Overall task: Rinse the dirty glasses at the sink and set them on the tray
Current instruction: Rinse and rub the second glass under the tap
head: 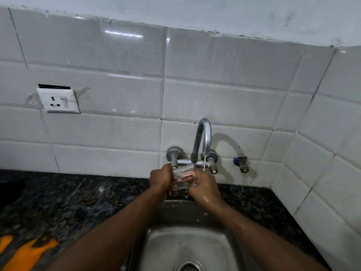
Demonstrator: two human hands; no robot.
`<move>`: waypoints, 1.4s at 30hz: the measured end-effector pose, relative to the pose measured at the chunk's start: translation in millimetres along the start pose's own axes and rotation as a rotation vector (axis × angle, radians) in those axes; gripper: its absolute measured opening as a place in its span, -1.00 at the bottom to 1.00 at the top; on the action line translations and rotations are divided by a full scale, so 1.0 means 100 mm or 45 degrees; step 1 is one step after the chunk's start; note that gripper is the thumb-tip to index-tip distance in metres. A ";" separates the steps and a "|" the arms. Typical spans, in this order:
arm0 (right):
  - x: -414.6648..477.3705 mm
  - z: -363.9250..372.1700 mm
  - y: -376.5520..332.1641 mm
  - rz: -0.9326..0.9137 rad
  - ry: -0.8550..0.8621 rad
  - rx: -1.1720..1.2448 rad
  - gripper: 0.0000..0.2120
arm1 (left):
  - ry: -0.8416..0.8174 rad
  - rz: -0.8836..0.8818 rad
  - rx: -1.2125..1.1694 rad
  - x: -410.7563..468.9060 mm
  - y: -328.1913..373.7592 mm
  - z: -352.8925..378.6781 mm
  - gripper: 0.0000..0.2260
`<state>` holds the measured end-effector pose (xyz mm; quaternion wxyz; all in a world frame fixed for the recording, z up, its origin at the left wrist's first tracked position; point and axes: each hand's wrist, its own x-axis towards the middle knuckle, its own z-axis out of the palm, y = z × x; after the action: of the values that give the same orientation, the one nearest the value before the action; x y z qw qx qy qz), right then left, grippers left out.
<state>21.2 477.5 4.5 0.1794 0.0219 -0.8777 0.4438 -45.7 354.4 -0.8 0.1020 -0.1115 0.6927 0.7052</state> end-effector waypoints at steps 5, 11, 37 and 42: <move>0.02 -0.16 0.05 -0.037 -0.333 0.271 -0.56 | -0.289 0.012 0.036 0.02 0.01 0.01 -0.75; 0.05 -0.44 -0.04 -0.465 -0.918 -0.934 -0.44 | -0.292 0.075 0.336 0.07 0.06 0.01 -0.75; 0.09 -0.21 0.05 -0.365 0.098 -0.887 -0.55 | -0.369 -0.286 -0.049 -0.12 -0.38 0.14 -0.57; 0.08 -0.22 0.13 -0.325 -0.047 -0.941 -0.54 | -0.247 -0.297 -0.012 -0.09 -0.32 -0.10 -0.81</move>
<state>17.8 503.7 9.3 0.2133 0.0729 -0.9717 0.0713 -27.2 345.6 -28.8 0.2492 -0.1231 0.6586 0.6993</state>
